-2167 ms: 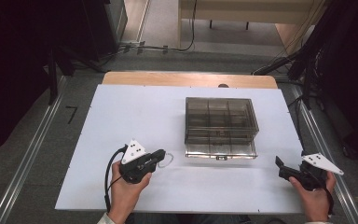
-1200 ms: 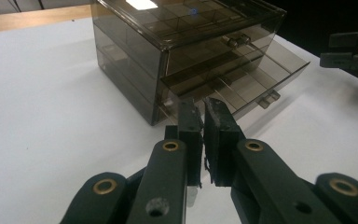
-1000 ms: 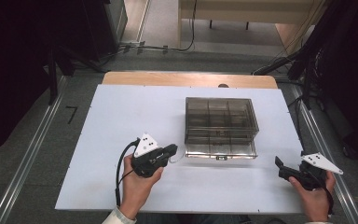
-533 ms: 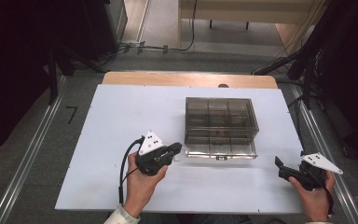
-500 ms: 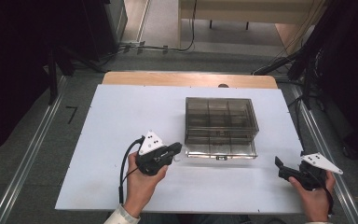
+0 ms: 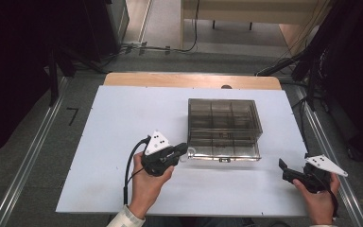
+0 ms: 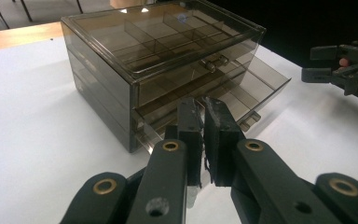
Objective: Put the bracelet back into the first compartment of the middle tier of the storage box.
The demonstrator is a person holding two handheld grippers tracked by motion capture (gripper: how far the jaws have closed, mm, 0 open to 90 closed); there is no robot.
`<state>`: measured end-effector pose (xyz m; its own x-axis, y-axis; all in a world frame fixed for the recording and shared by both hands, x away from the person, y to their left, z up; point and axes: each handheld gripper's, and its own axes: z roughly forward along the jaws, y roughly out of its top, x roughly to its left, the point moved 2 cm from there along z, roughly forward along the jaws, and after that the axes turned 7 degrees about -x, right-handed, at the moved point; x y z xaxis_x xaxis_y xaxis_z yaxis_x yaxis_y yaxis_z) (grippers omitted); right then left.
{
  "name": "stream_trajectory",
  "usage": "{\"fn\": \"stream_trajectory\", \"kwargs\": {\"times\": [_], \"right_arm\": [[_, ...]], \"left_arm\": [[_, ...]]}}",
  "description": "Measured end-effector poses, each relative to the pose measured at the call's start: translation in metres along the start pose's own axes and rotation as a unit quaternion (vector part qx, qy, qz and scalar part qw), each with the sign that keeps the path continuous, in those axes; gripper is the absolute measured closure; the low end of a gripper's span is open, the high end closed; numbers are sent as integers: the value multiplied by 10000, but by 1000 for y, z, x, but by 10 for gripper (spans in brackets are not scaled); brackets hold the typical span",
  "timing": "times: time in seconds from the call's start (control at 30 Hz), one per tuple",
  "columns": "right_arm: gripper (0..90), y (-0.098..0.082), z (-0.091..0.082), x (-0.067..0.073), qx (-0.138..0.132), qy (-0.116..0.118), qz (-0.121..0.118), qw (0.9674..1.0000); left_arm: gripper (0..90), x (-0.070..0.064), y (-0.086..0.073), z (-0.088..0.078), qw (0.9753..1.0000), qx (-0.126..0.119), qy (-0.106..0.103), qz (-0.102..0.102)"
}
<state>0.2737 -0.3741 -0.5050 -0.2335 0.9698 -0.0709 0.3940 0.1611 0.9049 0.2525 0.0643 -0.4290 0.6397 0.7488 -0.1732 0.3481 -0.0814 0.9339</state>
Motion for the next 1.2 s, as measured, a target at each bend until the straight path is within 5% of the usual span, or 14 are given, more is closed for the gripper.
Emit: {"fn": "stream_trajectory", "kwargs": {"times": [1.2], "right_arm": [[33, 0, 0, 0, 16, 18, 8, 10000]], "left_arm": [[864, -4, 7, 19, 9997, -204, -54, -130]]}}
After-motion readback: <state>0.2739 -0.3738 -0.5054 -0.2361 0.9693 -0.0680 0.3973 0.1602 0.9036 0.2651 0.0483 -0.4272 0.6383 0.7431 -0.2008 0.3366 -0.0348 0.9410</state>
